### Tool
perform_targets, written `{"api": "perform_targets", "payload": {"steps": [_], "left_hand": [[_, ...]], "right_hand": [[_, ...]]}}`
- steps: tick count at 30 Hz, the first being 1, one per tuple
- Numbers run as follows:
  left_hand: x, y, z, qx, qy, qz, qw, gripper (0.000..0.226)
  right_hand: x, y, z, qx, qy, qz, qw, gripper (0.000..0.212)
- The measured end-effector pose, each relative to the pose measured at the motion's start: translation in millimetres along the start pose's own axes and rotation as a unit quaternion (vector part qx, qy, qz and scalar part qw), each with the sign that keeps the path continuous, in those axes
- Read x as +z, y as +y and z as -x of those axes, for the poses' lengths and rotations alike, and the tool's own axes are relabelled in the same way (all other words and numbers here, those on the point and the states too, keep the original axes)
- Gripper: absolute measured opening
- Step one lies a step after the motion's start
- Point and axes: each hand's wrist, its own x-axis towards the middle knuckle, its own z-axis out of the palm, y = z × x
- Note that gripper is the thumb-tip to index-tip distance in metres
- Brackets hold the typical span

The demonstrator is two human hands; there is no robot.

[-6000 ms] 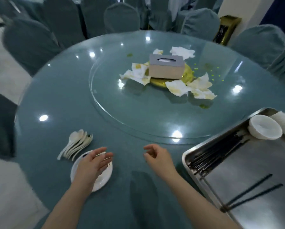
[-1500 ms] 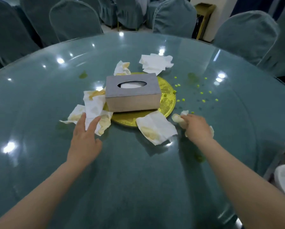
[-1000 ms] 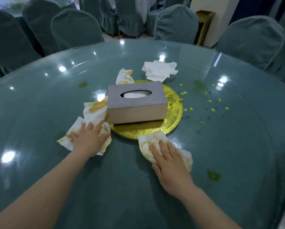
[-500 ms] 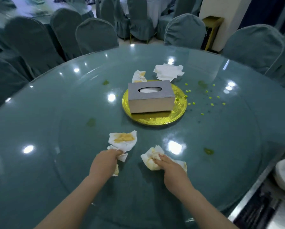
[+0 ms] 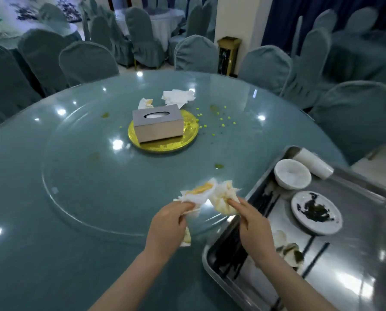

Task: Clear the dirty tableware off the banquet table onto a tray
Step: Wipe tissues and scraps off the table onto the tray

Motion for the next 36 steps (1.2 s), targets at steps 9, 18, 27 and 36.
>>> {"api": "perform_targets", "payload": {"steps": [9, 18, 27, 36], "left_hand": [[102, 97, 44, 0.059, -0.106, 0.027, 0.992, 0.046], [188, 140, 55, 0.110, -0.350, -0.006, 0.930, 0.066], [133, 67, 45, 0.016, -0.220, 0.026, 0.975, 0.048], [34, -26, 45, -0.137, -0.085, 0.013, 0.987, 0.050]], "right_hand": [[-112, 93, 95, 0.181, 0.159, -0.001, 0.971, 0.055], [-136, 142, 114, 0.245, 0.007, 0.153, 0.957, 0.047], [-103, 108, 104, 0.217, 0.022, 0.051, 0.975, 0.044], [18, 19, 26, 0.049, -0.159, 0.074, 0.983, 0.048]]}}
